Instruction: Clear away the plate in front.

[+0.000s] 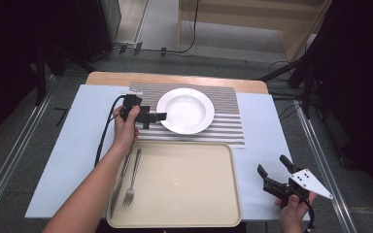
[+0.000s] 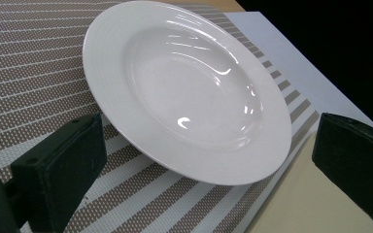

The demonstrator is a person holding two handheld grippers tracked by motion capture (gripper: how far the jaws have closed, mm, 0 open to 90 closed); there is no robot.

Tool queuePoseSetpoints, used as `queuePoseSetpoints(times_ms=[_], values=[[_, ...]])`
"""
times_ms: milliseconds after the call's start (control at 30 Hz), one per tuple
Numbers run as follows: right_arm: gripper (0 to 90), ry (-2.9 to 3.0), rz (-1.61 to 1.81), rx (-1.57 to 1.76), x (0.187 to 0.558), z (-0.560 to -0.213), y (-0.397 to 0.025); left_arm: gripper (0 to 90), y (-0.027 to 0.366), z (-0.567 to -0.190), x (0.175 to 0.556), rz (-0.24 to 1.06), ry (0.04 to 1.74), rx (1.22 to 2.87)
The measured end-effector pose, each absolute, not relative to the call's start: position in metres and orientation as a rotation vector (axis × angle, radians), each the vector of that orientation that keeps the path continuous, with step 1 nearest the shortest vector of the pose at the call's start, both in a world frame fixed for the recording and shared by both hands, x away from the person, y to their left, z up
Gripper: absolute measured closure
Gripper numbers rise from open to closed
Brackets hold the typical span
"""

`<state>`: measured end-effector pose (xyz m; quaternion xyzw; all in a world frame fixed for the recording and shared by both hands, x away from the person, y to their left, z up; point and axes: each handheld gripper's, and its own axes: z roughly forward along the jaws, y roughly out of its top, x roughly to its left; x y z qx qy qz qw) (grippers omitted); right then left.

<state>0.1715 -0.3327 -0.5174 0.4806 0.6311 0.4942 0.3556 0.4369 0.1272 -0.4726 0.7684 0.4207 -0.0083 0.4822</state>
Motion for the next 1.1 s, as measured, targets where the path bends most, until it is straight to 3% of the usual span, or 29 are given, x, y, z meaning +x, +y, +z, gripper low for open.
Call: queuePoseSetpoints(times_ms=[167,500,700,1100], values=[[13.2,1.631,1.273,1.242,0.172,-0.518,-0.333,0.0,0.121,-0.480,0.450,-0.029,1.068,1.877],[13.2,1.626,1.273,1.241,0.172,-0.518,-0.334,20.1,0.116,-0.491,0.471,-0.086,1.245,1.825],[13.3,1.616,1.272,1.250,0.172,-0.518,-0.334,37.3,0.116,-0.497,0.475,-0.079,1.340,1.813],[13.4,1.621,1.272,1.252,0.172,-0.519,-0.334,49.1,0.108,-0.508,0.481,-0.160,1.414,1.759]])
